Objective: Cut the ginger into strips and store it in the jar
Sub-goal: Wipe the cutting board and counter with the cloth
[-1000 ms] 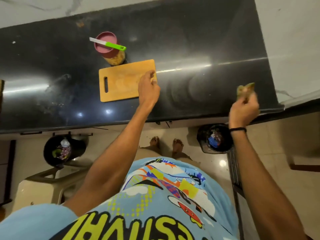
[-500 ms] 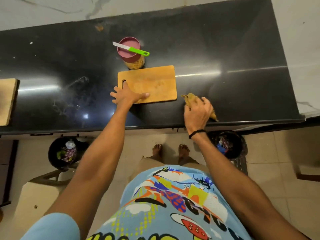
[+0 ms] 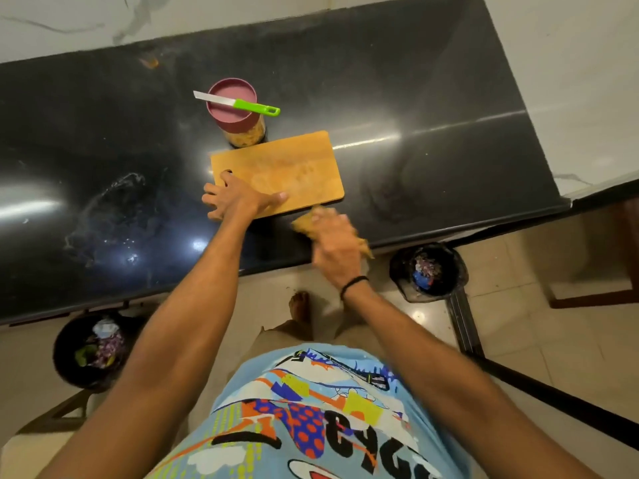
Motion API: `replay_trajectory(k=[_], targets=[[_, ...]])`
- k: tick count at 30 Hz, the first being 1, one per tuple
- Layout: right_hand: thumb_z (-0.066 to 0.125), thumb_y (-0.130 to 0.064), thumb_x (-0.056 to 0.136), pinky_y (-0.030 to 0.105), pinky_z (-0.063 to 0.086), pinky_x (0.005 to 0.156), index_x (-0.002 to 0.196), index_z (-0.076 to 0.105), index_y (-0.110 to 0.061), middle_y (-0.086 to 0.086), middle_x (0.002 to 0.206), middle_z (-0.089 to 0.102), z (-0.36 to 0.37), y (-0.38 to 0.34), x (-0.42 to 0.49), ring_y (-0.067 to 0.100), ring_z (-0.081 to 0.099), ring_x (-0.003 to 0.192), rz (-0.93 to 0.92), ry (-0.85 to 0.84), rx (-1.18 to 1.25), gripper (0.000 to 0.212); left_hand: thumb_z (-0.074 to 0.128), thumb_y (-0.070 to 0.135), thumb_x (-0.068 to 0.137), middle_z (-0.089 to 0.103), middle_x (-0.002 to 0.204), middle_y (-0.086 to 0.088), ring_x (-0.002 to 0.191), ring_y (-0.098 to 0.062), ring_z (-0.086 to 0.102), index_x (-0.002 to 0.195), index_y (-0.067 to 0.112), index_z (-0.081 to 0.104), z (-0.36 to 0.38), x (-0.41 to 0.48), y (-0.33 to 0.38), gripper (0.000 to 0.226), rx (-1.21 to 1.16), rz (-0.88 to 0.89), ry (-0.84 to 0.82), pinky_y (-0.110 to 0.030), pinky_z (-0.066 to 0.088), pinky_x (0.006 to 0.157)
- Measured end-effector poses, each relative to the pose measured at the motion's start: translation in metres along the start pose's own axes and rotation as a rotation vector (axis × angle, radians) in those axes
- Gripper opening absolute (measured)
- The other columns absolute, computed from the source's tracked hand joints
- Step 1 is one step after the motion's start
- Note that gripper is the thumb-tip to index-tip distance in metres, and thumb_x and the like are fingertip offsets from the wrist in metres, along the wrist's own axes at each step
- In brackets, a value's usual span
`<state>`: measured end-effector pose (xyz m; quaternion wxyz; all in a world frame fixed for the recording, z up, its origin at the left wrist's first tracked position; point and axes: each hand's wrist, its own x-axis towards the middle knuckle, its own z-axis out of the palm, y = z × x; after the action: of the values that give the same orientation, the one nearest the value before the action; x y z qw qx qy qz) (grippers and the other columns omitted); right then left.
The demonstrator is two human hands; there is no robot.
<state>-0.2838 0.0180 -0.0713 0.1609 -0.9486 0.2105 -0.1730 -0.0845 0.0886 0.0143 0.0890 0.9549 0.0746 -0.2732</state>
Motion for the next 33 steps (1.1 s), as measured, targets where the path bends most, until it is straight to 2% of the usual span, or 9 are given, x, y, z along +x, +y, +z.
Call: replay_trajectory(k=[3,5,8,12,15,18,22,29,33], targets=[[0.053,-0.004,0.081,0.040,0.048,0.086,0.116,0.066,-0.015,0.008,0.111,0.066,-0.051,0.057,-0.001,0.028,0.057,0.099,0.413,0.178,-0.071,0.039,0.087,0.072,0.049,0.027,0.148,-0.016,0.136,-0.035,0.029,0.147,0.019,0.024,0.000,-0.003,-0.002,0.128,-0.027,0.013,-0.005,-0.053,0.036,0.103],[0.051,-0.013,0.087,0.037,0.044,0.067,0.090,0.068,-0.011,0.011,0.088,0.068,-0.081,0.073,0.015,0.034,0.059,0.081,0.743,0.287,0.003,0.018,0.089,0.068,0.052,0.028,0.148,-0.017,0.138,-0.036,0.028,0.148,0.017,0.024,-0.002,-0.002,-0.003,0.127,-0.061,0.009,-0.010,-0.055,0.036,0.105],[0.045,-0.035,0.093,0.037,0.043,0.066,0.081,0.069,-0.004,0.019,0.086,0.070,-0.101,0.072,0.061,0.040,0.062,0.082,1.028,0.222,0.185,0.041,0.086,0.065,0.061,0.027,0.151,-0.019,0.140,-0.036,0.027,0.151,0.009,0.019,-0.005,0.002,-0.007,0.125,-0.172,-0.031,0.007,-0.057,0.033,0.108],[0.048,-0.032,0.094,0.038,0.045,0.078,0.093,0.070,0.000,0.023,0.103,0.068,-0.086,0.041,0.118,0.042,0.060,0.098,0.898,-0.117,0.379,0.039,0.069,0.057,0.086,0.026,0.156,-0.022,0.144,-0.040,0.024,0.150,-0.001,0.025,-0.013,0.014,-0.008,0.097,-0.219,-0.044,0.003,-0.051,0.028,0.113],[0.042,-0.033,0.098,0.039,0.046,0.085,0.097,0.070,0.002,0.025,0.109,0.066,-0.066,0.023,0.134,0.042,0.059,0.104,0.880,-0.209,0.438,0.044,0.059,0.037,0.097,0.027,0.154,-0.023,0.141,-0.041,0.026,0.147,-0.004,0.030,-0.014,0.018,-0.008,0.071,-0.240,-0.071,0.016,-0.051,0.031,0.111],[0.042,-0.031,0.098,0.040,0.046,0.087,0.101,0.068,0.006,0.025,0.110,0.066,-0.059,0.023,0.140,0.042,0.058,0.106,0.928,-0.205,0.480,0.045,0.057,0.031,0.099,0.028,0.153,-0.024,0.139,-0.042,0.028,0.147,-0.007,0.028,-0.012,0.015,-0.008,0.067,-0.245,-0.108,0.050,-0.051,0.032,0.110],[0.041,-0.030,0.096,0.041,0.046,0.083,0.094,0.069,0.004,0.024,0.104,0.067,-0.070,0.048,0.140,0.041,0.058,0.100,0.974,-0.163,0.505,0.044,0.061,0.024,0.097,0.034,0.150,-0.021,0.137,-0.039,0.031,0.141,-0.009,0.037,0.001,0.002,0.006,0.060,-0.209,-0.085,0.122,-0.048,0.032,0.106],[0.047,-0.031,0.094,0.038,0.040,0.074,0.108,0.067,0.006,0.024,0.113,0.065,-0.128,0.181,0.163,0.039,0.059,0.108,1.104,0.002,0.335,0.044,0.059,0.017,0.095,0.035,0.150,-0.016,0.139,-0.037,0.033,0.143,0.003,0.038,0.053,-0.069,0.113,0.054,-0.344,0.023,0.048,-0.051,0.037,0.109],[0.052,-0.036,0.086,0.039,0.046,0.082,0.111,0.067,0.002,0.018,0.118,0.066,-0.150,0.244,0.170,0.034,0.060,0.113,1.241,0.105,0.379,0.048,0.053,0.025,0.101,0.035,0.148,-0.013,0.136,-0.036,0.035,0.138,0.006,0.038,0.085,-0.094,0.174,0.044,-0.446,0.114,-0.001,-0.053,0.039,0.106]])
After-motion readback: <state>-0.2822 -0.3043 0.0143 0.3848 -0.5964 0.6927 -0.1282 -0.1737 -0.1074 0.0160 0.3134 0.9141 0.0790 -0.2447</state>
